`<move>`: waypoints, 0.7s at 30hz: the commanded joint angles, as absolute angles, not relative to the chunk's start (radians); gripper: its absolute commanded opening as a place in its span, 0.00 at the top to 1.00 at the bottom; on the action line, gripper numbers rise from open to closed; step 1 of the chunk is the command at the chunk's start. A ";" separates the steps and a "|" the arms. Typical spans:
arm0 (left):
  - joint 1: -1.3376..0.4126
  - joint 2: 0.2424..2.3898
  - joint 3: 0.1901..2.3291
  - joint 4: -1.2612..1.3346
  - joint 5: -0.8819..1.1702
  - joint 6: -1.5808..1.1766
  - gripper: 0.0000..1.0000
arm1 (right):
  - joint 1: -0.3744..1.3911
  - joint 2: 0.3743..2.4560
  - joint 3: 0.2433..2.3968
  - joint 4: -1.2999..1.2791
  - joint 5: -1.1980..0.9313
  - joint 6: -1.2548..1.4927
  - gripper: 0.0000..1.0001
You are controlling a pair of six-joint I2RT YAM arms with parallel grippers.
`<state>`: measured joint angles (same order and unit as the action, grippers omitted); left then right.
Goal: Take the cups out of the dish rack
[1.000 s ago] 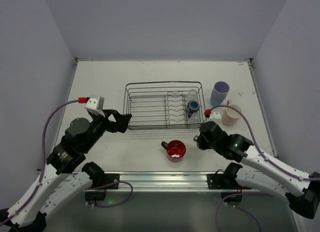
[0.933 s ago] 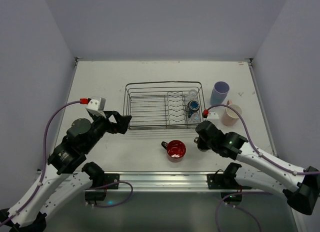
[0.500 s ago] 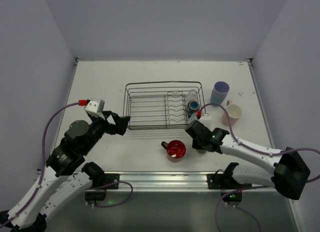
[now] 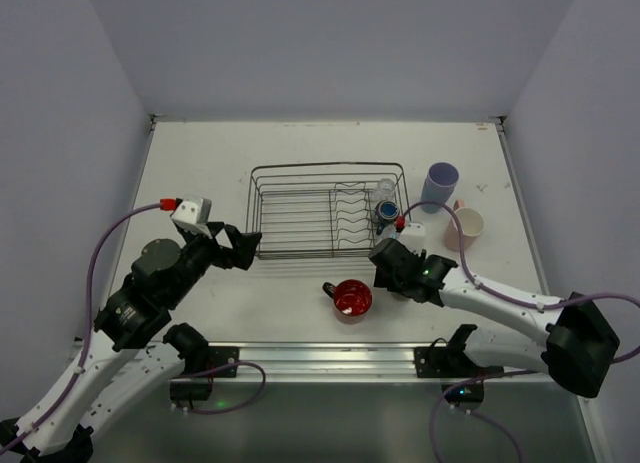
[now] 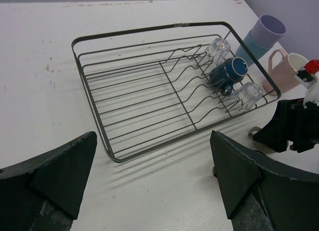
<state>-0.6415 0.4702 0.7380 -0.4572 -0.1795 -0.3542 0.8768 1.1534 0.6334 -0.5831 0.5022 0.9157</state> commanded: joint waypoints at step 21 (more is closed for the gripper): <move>-0.630 0.462 0.735 -0.449 -0.181 -0.333 0.00 | 0.612 1.331 1.218 -0.637 0.330 0.361 0.40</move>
<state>-0.6407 0.4664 0.7380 -0.4576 -0.1818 -0.3546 0.6579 1.2667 1.1461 -0.6250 0.3824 0.4786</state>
